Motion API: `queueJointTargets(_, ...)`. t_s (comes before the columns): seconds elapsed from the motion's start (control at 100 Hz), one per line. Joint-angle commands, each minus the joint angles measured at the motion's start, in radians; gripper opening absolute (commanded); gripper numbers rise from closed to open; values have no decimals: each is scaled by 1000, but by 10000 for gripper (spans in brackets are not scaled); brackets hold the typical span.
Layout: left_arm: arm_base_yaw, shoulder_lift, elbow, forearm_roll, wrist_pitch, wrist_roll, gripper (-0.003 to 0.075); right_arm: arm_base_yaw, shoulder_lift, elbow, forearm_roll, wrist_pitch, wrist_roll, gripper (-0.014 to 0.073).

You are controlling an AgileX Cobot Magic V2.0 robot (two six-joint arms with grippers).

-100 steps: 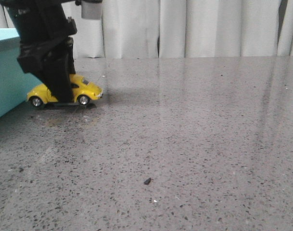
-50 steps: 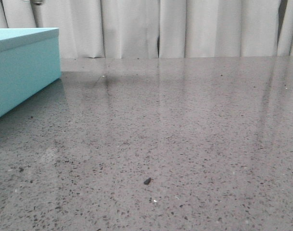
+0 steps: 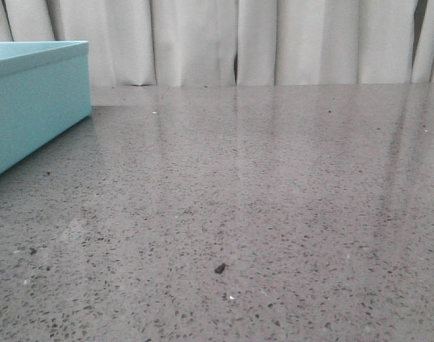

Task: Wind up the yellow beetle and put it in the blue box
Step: 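Lift the car and lower it into the blue box, open left gripper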

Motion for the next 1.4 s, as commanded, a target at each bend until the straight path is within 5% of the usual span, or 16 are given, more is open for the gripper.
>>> queueJointTargets(0.0,17,-25,29,-12,17,-21,29,-1,15,-22,5,-67,-6,-72)
queueJointTargets(0.34,26,61,117,-12,-11,-53,69,-1,15,-22,5,-59,-6,-72)
queueJointTargets(0.46,26,66,117,-12,-13,-65,237,-1,15,-22,5,-59,-6,-72)
queueJointTargets(0.58,26,64,109,-12,2,-65,514,-1,15,-22,5,-59,-6,-72)
queueJointTargets(0.68,26,45,109,-19,9,-60,592,-1,15,-22,5,-59,-6,-72)
queueJointTargets(0.96,3,-262,238,-36,-325,-60,505,-1,-1,-22,13,3,-4,-71)
queueJointTargets(1.39,-184,-1088,1163,-41,-980,-66,125,33,-22,39,16,-73,-4,-70)
